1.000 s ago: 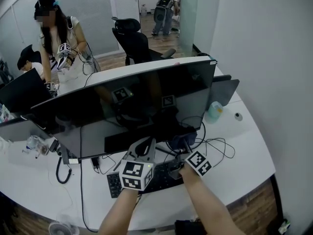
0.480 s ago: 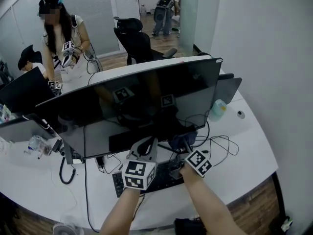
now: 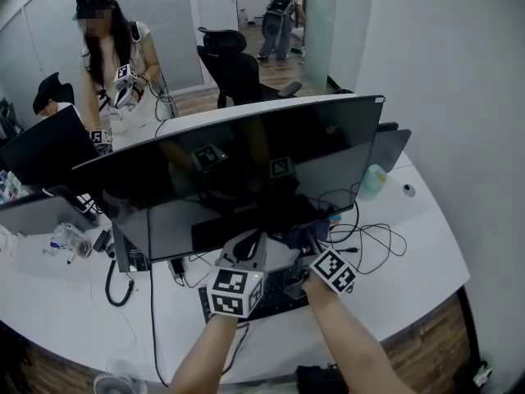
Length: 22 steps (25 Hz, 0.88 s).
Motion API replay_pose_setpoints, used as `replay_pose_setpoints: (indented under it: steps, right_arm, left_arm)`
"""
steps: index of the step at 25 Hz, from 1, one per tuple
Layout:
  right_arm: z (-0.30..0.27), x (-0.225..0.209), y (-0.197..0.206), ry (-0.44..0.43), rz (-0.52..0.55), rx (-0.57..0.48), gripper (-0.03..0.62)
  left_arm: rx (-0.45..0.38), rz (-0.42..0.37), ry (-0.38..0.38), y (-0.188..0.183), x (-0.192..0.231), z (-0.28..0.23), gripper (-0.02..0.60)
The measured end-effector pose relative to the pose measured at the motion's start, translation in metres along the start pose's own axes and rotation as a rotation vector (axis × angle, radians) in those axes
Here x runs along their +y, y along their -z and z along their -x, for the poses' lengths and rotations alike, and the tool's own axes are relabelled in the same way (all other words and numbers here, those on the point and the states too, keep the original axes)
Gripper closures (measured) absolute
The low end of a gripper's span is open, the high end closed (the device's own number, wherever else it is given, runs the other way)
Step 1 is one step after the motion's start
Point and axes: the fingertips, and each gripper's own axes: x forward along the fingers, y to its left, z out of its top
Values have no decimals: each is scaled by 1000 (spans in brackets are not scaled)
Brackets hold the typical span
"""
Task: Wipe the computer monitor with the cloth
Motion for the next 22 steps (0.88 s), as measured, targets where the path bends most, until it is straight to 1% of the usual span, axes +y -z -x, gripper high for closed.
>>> replay_pose_setpoints:
  steps: [6, 12, 22]
  right_arm:
    - [-1, 12, 13, -16, 13, 7, 537]
    - [0, 21, 30, -26, 42, 35, 537]
    - [-1, 31, 54, -31, 46, 47, 537]
  left_arm:
    - [3, 4, -5, 5, 8, 11, 574]
    - [9, 16, -34, 11, 22, 21, 574]
    - [-2, 35, -52, 15, 42, 40, 574]
